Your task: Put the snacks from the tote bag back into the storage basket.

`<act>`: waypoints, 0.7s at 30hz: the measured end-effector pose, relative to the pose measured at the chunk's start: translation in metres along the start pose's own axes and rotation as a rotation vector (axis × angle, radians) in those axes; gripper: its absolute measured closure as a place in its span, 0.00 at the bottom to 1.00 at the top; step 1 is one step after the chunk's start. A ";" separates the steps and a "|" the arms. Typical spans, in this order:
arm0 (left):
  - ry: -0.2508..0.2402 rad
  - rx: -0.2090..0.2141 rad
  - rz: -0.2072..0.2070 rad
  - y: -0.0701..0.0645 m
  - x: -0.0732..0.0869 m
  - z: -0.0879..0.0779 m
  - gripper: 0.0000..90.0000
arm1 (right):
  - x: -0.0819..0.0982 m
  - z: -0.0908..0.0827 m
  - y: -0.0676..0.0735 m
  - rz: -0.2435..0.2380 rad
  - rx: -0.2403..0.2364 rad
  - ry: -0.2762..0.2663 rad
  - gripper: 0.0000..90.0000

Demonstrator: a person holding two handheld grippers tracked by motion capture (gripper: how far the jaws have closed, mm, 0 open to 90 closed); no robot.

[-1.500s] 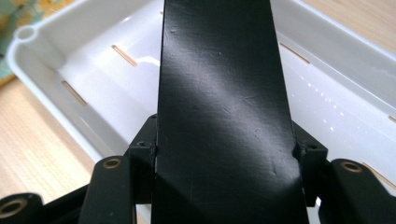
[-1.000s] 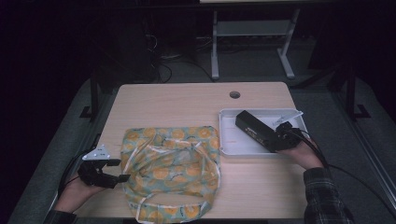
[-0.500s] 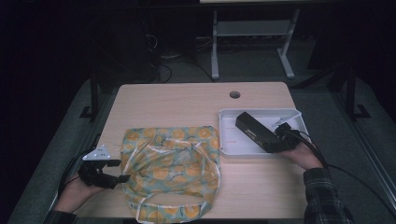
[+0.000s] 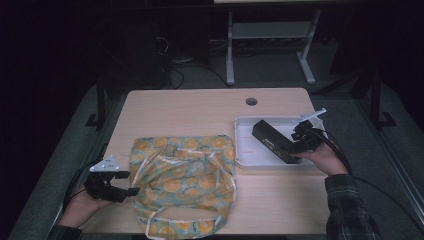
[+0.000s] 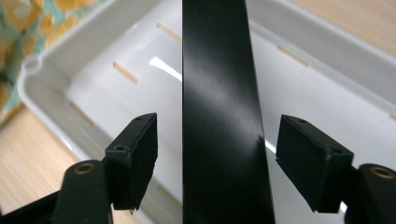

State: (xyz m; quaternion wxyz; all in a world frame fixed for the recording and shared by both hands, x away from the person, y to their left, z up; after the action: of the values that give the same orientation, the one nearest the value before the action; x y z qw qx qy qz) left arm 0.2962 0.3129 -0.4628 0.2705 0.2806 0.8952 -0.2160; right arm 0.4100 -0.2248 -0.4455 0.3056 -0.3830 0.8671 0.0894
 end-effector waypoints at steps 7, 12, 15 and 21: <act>0.003 0.001 -0.002 -0.001 0.000 0.001 0.26 | -0.020 0.004 -0.007 0.041 0.001 -0.015 0.58; 0.002 0.004 -0.002 0.000 0.000 0.001 0.26 | -0.029 0.011 -0.015 0.054 0.009 -0.007 0.76; 0.001 0.004 -0.005 -0.001 0.000 0.001 0.26 | -0.033 0.018 -0.019 0.050 0.014 0.017 0.89; 0.008 0.013 0.005 -0.001 -0.003 0.005 0.26 | -0.037 0.031 -0.028 0.082 0.003 0.037 0.99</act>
State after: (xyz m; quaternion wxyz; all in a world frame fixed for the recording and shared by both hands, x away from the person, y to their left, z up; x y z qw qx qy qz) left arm 0.2988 0.3085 -0.4643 0.2657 0.2852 0.8943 -0.2199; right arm 0.4642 -0.2096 -0.4458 0.2861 -0.3485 0.8877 0.0936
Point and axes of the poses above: each handheld gripper's, and its own axes: z roughly forward along the jaws, x roughly out of its underside, y roughly to its left, the point moved 6 cm from there along z, roughly forward along the jaws, and after that the axes turned 13 degrees about -z, right-handed, at the moved point
